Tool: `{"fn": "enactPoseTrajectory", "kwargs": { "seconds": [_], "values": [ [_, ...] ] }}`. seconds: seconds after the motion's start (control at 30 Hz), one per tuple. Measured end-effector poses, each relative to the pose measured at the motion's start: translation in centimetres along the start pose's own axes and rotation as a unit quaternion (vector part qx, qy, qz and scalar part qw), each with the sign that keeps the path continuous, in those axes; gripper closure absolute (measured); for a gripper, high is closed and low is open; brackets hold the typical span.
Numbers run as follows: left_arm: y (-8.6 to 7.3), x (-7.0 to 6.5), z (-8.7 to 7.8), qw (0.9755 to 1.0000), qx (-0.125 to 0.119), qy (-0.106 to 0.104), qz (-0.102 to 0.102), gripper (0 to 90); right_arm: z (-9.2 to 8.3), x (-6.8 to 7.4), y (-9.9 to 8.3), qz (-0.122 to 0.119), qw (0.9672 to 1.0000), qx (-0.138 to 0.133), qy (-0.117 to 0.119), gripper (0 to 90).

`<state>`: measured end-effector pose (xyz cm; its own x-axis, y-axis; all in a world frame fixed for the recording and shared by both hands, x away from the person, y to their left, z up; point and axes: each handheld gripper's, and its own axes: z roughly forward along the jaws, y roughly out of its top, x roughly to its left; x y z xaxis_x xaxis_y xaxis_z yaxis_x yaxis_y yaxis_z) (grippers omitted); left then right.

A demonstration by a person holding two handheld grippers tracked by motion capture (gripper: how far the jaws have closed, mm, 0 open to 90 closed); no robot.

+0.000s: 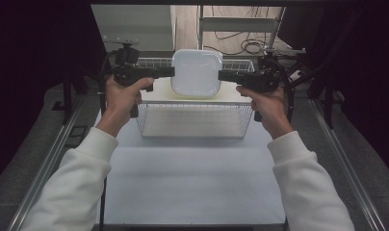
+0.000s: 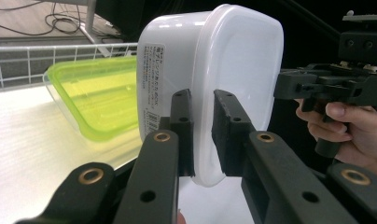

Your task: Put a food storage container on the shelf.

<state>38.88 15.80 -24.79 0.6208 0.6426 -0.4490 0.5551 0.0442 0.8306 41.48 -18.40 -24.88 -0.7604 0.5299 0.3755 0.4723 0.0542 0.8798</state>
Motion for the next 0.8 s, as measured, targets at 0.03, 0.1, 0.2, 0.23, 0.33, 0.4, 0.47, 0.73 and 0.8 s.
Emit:
{"fn": "enactPoseTrajectory", "kwargs": {
  "seconds": [0.03, 0.1, 0.2, 0.23, 0.33, 0.4, 0.47, 0.73, 0.8],
  "values": [
    [0.2, 0.2, 0.2, 1.0, 0.0, 0.0, -0.001, 78.5, 0.1, -0.2, 0.3, 0.001, 1.0, 0.0, -0.001, 78.7],
    [0.7, 0.5, 0.5, 1.0, 0.002, 0.001, -0.003, 78.5, 0.4, -0.6, 0.8, 0.003, 1.0, 0.004, -0.003, 78.7],
    [1.3, 1.1, 1.1, 0.9999, 0.006, 0.004, -0.007, 78.6, 1.0, -1.4, 1.4, 0.009, 0.9999, 0.009, -0.008, 78.6],
    [1.4, 1.3, 1.3, 0.9999, 0.007, 0.005, -0.008, 78.6, 1.2, -1.7, 1.6, 0.013, 0.9998, 0.012, -0.009, 78.6],
    [1.7, 1.8, 1.8, 0.9998, 0.01, 0.006, -0.013, 78.6, 1.7, -2.4, 1.8, 0.019, 0.9997, 0.014, -0.011, 78.5],
    [1.8, 2.1, 2.1, 0.9998, 0.013, 0.007, -0.016, 78.7, 1.9, -2.8, 1.9, 0.024, 0.9995, 0.017, -0.012, 78.5],
    [1.9, 2.3, 2.2, 0.9997, 0.013, 0.007, -0.019, 78.7, 2.1, -3.1, 1.9, 0.028, 0.9993, 0.019, -0.012, 78.5],
    [2.1, 3.3, 2.6, 0.9993, 0.012, 0.003, -0.035, 78.7, 2.8, -3.6, 2.3, 0.035, 0.9989, 0.025, -0.016, 78.4],
    [2.1, 3.4, 2.7, 0.9992, 0.013, 0.004, -0.038, 78.7, 3.0, -3.6, 2.4, 0.038, 0.9988, 0.028, -0.016, 78.4]
  ]
}}
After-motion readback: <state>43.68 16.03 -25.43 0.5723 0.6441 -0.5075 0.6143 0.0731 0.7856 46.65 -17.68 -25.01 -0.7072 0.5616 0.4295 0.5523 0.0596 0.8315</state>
